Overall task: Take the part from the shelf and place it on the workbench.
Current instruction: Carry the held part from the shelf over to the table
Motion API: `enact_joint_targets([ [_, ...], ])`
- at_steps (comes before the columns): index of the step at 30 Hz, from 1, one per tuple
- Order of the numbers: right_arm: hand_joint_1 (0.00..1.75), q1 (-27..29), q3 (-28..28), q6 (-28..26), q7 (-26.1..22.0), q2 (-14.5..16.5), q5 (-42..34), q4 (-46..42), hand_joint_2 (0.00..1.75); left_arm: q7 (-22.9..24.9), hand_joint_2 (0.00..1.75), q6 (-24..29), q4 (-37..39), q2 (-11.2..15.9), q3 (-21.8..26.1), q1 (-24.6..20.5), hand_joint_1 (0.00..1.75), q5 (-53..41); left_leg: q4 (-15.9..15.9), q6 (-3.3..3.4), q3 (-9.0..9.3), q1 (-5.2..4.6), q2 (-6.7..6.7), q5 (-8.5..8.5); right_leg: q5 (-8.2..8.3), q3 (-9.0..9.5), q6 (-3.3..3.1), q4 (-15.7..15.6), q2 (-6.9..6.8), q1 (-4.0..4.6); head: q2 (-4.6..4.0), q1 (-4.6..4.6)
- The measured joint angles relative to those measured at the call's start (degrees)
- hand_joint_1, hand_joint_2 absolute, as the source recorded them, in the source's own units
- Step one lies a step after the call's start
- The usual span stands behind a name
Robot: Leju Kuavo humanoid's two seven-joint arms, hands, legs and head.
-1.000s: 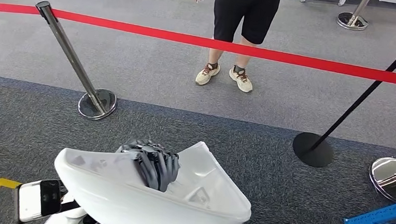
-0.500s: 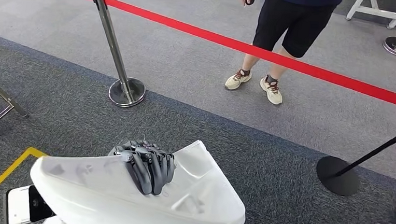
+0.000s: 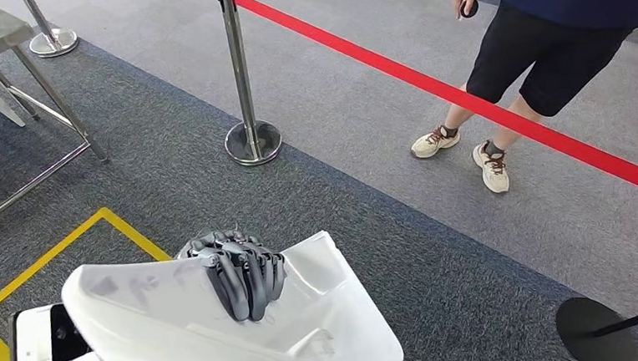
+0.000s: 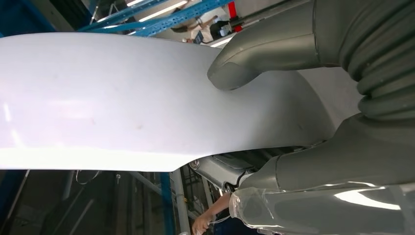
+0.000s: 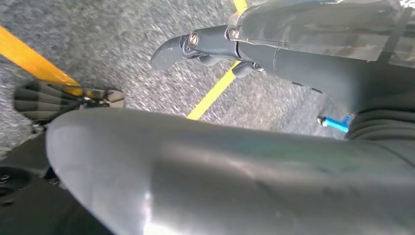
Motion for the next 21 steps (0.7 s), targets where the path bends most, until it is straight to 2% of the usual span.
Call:
enact_joint_targets([
  [1, 0.00, 0.05, 0.00, -0.01, 0.04, -0.01, -0.01, -0.01, 0.00, 0.00, 1.75, 0.00, -0.05, 0.03, 0.00, 0.04, 1.75, 0.00, 3.47, -0.12, -1.74, -0.06, 1.76, -1.68, -0.09, 0.02, -0.26, 0.00, -0.77, 0.14, 0.00, -0.17],
  [2, 0.00, 0.17, 0.00, -0.01, 0.07, 0.00, -0.02, -0.01, 0.00, 0.00, 1.75, 0.00, -0.05, 0.04, -0.01, 0.12, 1.75, 0.00, 7.55, -0.21, -3.87, -0.01, 2.63, -3.36, -0.17, 0.01, -0.46, 0.00, -1.64, 0.28, 0.00, -0.28],
  [3, 0.00, 0.28, 0.00, -0.01, 0.11, 0.00, -0.02, -0.01, 0.00, 0.00, 1.75, -0.01, -0.05, 0.07, -0.02, 0.26, 1.75, -0.01, 10.90, -0.25, -5.66, 0.04, 2.94, -4.41, -0.25, 0.01, -0.56, 0.01, -2.55, 0.39, 0.00, -0.27],
  [4, 0.00, 0.33, 0.00, -0.01, 0.14, -0.01, -0.02, -0.01, 0.00, 0.00, 1.75, -0.03, -0.05, 0.09, -0.02, 0.38, 1.75, -0.01, 12.54, -0.25, -6.61, 0.06, 3.04, -4.50, -0.32, 0.03, -0.61, 0.01, -3.43, 0.45, 0.00, -0.28],
  [5, 0.00, 0.33, 0.00, -0.01, 0.17, -0.01, -0.02, -0.01, 0.00, 0.00, 1.75, -0.04, -0.05, 0.11, -0.01, 0.45, 1.75, -0.01, 11.84, -0.20, -6.33, 0.06, 3.16, -3.53, -0.40, 0.09, -0.60, 0.01, -4.25, 0.48, 0.00, -0.28],
  [6, 0.00, 0.28, 0.00, -0.01, 0.17, 0.01, -0.02, -0.01, 0.00, 0.00, 1.75, -0.06, -0.07, 0.11, 0.00, 0.48, 1.75, -0.01, 8.85, -0.09, -4.80, 0.04, 3.59, -1.77, -0.49, 0.22, -0.54, 0.01, -4.95, 0.48, 0.00, -0.28],
  [8, 0.00, 0.17, 0.01, -0.05, 0.12, 0.05, 0.01, -0.01, 0.00, 0.00, 1.75, -0.08, -0.15, 0.09, 0.08, 0.42, 1.75, 0.01, 0.73, 0.37, -0.36, -0.36, 6.46, 1.26, -0.80, 0.65, -0.18, 0.02, -6.11, 0.65, 0.00, -0.27],
  [9, 0.00, 0.14, 0.02, -0.08, 0.08, 0.07, 0.04, -0.01, 0.00, 0.00, 1.75, -0.08, -0.25, 0.08, 0.16, 0.39, 1.75, 0.02, -1.97, 0.67, 1.13, -0.64, 7.65, 1.86, -0.97, 0.87, 0.10, 0.02, -6.60, 0.75, 0.00, -0.26],
  [10, 0.00, 0.11, 0.03, -0.11, 0.03, 0.07, 0.11, -0.01, 0.00, 0.00, 1.75, -0.09, -0.34, 0.10, 0.27, 0.38, 1.75, 0.04, -3.30, 0.99, 1.82, -0.94, 8.35, 1.87, -1.12, 1.10, 0.40, -0.03, -7.16, 0.82, 0.00, -0.24],
  [12, 0.00, 0.00, 0.05, -0.13, 0.00, 0.07, 0.32, -0.01, 0.00, 0.00, 1.75, -0.11, -0.51, 0.16, 0.51, 0.40, 1.75, 0.06, -3.61, 1.61, 1.93, -1.18, 7.10, 1.72, -1.35, 1.71, 1.06, -0.35, -8.48, 0.79, 0.00, -0.25],
  [13, 0.00, -0.11, 0.07, -0.14, 0.00, 0.08, 0.42, -0.01, 0.00, -0.01, 1.75, -0.14, -0.62, 0.17, 0.61, 0.42, 1.75, 0.06, -3.85, 1.96, 2.19, -1.06, 6.37, 1.86, -1.61, 1.98, 1.40, -0.29, -8.42, 0.70, 0.00, -0.19],
  [14, 0.00, -0.21, 0.08, -0.13, -0.02, 0.11, 0.48, -0.01, 0.00, -0.01, 1.75, -0.18, -0.72, 0.14, 0.67, 0.39, 1.75, 0.07, -4.11, 2.33, 2.50, -0.86, 5.66, 2.08, -2.29, 1.83, 1.68, 0.51, -7.43, 0.62, 0.00, -0.11],
  [15, 0.00, -0.28, 0.09, -0.11, -0.06, 0.13, 0.53, 0.00, 0.00, -0.01, 1.75, -0.23, -0.80, 0.07, 0.71, 0.37, 1.75, 0.08, -4.35, 2.67, 2.80, -0.61, 4.96, 2.29, -3.52, 1.00, 1.91, 2.57, -5.85, 0.56, 0.00, 0.05],
  [16, 0.00, -0.27, 0.09, -0.09, -0.10, 0.13, 0.60, 0.01, 0.00, 0.02, 1.75, -0.28, -0.81, 0.02, 0.72, 0.37, 1.75, 0.03, -4.44, 2.91, 2.89, -0.44, 4.24, 2.41, -5.21, -0.66, 2.04, 5.96, -3.89, 0.49, 0.00, 0.25],
  [17, 0.00, -0.19, 0.09, -0.05, -0.15, 0.11, 0.69, 0.01, 0.00, 0.05, 1.75, -0.33, -0.70, -0.02, 0.69, 0.40, 1.75, -0.01, -4.43, 3.06, 2.86, -0.40, 3.43, 2.44, -6.97, -2.80, 2.11, 10.11, -2.50, 0.48, 0.00, 0.37],
  [18, 0.00, -0.07, 0.09, -0.03, -0.17, 0.06, 0.77, 0.02, 0.00, 0.10, 1.75, -0.37, -0.56, -0.02, 0.67, 0.47, 1.75, -0.06, -4.42, 3.13, 2.85, -0.41, 2.57, 2.43, -8.21, -4.91, 2.16, 13.90, -1.82, 0.49, 0.00, 0.47],
  [19, 0.00, 0.04, 0.09, 0.00, -0.17, 0.02, 0.84, 0.02, 0.00, 0.13, 1.75, -0.38, -0.40, -0.01, 0.64, 0.53, 1.75, -0.10, -4.40, 3.15, 2.86, -0.42, 1.70, 2.42, -8.45, -6.36, 2.17, 16.11, -1.55, 0.50, 0.00, 0.49],
  [20, 0.00, 0.09, 0.09, 0.02, -0.18, -0.01, 0.87, 0.02, 0.00, 0.14, 1.75, -0.39, -0.27, 0.00, 0.63, 0.58, 1.75, -0.09, -4.38, 3.13, 2.91, -0.41, 0.84, 2.41, -7.47, -6.71, 2.11, 15.92, -1.43, 0.48, 0.00, 0.50],
  [21, 0.00, 0.10, 0.09, 0.03, -0.20, -0.03, 0.87, 0.01, 0.00, 0.14, 1.75, -0.39, -0.18, 0.01, 0.63, 0.59, 1.75, -0.09, -4.33, 3.07, 2.99, -0.36, -0.02, 2.36, -5.47, -5.90, 2.04, 13.31, -1.20, 0.43, 0.00, 0.51],
])
